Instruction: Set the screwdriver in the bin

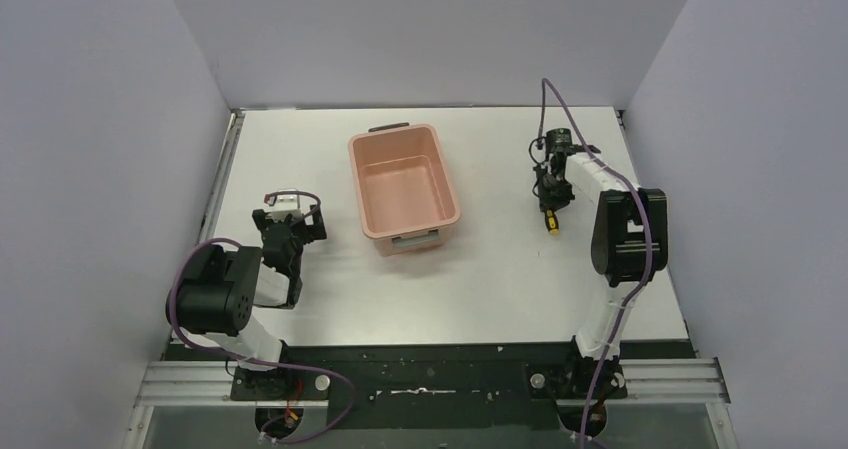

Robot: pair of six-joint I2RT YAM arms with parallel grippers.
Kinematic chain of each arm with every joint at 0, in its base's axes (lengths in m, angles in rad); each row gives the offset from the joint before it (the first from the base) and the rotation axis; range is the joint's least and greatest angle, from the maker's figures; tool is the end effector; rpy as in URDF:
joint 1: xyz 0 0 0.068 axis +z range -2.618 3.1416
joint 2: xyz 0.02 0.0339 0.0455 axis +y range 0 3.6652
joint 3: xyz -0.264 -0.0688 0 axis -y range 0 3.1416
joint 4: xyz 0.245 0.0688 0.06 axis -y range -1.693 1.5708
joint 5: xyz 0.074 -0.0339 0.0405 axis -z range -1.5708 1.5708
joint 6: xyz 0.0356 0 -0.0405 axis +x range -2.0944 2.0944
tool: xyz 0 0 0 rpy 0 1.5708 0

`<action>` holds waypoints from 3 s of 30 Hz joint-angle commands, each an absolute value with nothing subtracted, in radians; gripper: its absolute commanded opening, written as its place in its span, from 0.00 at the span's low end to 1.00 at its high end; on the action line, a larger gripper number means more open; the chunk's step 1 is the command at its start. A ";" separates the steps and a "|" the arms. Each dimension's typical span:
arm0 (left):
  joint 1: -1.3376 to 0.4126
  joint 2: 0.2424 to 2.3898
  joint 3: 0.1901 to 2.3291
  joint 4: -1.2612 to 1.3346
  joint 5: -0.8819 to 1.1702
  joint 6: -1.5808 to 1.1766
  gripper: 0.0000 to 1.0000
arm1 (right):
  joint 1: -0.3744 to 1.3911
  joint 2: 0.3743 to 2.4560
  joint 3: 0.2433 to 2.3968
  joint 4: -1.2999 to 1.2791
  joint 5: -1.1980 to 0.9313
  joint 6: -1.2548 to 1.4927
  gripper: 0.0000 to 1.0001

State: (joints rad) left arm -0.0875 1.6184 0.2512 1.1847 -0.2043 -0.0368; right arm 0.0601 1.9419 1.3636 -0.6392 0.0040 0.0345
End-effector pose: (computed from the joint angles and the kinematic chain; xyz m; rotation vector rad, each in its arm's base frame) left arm 0.2476 -0.0145 0.1296 -0.1045 1.7472 0.0883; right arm 0.3909 0.0234 0.1730 -0.0347 2.7882 0.0180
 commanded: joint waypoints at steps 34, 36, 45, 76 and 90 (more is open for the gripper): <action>-0.081 1.609 0.255 1.208 -0.194 -0.030 0.97 | 0.754 2.131 1.946 -0.685 0.026 0.424 0.00; -0.081 1.609 0.255 1.209 -0.194 -0.029 0.97 | 0.759 2.174 1.930 -0.689 0.026 0.422 0.03; -0.081 1.610 0.254 1.208 -0.195 -0.030 0.97 | 0.768 2.216 1.814 -0.614 0.100 0.428 0.32; -0.081 1.610 0.255 1.208 -0.194 -0.029 0.97 | 0.590 1.240 1.098 -0.064 0.356 0.121 1.00; -0.081 1.610 0.255 1.209 -0.195 -0.029 0.97 | 0.380 0.878 0.276 0.425 0.446 0.163 1.00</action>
State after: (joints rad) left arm -0.0875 1.6184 0.2512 1.1847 -0.2043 -0.0368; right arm 0.3912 0.9298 0.3649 0.1856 0.3817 0.1345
